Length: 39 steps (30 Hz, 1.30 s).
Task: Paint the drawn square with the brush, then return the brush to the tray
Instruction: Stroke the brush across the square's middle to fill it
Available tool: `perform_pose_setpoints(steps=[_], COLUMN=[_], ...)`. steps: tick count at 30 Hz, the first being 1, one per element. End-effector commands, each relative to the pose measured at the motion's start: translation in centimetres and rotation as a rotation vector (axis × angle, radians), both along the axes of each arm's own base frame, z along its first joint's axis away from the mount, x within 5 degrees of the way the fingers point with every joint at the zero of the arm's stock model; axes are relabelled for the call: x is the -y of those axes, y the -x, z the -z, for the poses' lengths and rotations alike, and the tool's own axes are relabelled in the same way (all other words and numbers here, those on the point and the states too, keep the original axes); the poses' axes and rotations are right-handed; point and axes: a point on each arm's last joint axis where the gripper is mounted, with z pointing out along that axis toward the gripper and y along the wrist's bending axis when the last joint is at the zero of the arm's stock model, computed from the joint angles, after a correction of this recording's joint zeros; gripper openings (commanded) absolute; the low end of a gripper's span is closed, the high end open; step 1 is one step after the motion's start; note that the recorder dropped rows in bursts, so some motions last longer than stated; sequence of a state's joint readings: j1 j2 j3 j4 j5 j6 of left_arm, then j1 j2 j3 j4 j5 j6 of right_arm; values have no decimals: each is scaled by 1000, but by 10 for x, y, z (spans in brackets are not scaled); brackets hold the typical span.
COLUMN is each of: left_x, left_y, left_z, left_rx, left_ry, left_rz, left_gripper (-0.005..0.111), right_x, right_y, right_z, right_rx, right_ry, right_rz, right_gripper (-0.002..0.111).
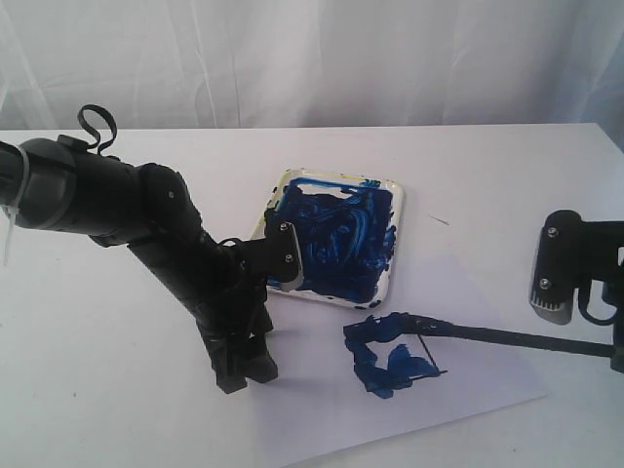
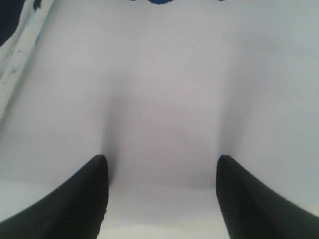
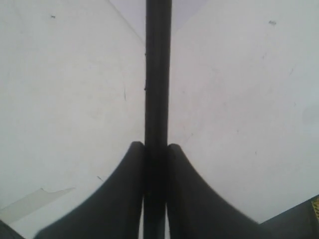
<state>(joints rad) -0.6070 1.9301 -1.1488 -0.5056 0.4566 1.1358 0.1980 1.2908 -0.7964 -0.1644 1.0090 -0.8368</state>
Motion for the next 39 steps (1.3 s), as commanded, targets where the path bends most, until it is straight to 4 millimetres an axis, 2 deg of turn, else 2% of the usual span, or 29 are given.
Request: perform_pose_setpoints(steps=[1,7,18,23,39], left_x=[-5,-5,-5,-5,-5], left_y=[9,9,9,9,9], left_z=[19,19,19,19,19], left_rx=[-83,-85,-85,-85,-85], left_ry=[-71,-71,-71,-71,-71], left_rz=[42,43,43,43,43], left_gripper=[66,66,66,66,66], right_x=[-1,-4,-9,-11,-11], right_y=[0,-6,-15,-7,-2], right_z=[1,12,21,22,22], right_rx=[-2,-53,-30,-124,-185], right_ry=[-15,-15,-61,-68,-61], right_rz=[16,19,57,-46,-56], right_gripper=[0,0,0,0,0])
